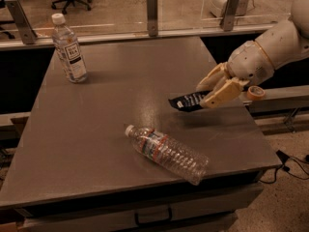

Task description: Move rxbar blueberry near water bottle

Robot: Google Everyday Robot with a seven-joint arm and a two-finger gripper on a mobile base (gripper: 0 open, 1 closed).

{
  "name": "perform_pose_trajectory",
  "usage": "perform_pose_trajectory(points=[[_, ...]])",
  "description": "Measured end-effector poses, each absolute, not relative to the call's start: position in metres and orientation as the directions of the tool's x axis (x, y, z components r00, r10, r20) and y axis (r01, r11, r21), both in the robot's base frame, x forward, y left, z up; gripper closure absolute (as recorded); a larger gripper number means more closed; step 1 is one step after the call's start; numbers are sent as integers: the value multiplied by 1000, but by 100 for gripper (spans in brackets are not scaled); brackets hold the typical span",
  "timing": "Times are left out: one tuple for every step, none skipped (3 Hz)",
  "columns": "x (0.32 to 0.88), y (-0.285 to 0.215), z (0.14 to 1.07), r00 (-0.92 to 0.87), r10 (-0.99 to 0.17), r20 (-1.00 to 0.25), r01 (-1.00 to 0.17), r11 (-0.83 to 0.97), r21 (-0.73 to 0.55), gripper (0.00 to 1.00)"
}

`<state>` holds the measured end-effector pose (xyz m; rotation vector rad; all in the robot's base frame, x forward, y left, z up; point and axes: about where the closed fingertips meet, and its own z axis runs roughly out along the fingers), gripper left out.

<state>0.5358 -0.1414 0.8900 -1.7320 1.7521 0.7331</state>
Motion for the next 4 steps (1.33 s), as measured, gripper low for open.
perform_pose_trajectory(points=[[519, -143, 872, 14, -718, -696, -999, -43, 24, 82], [511, -140, 861, 29, -731, -681, -995, -84, 48, 59], [507, -140, 853, 34, -743, -669, -993, -101, 61, 36], [507, -142, 848, 36, -753, -656, -992, -107, 67, 12]])
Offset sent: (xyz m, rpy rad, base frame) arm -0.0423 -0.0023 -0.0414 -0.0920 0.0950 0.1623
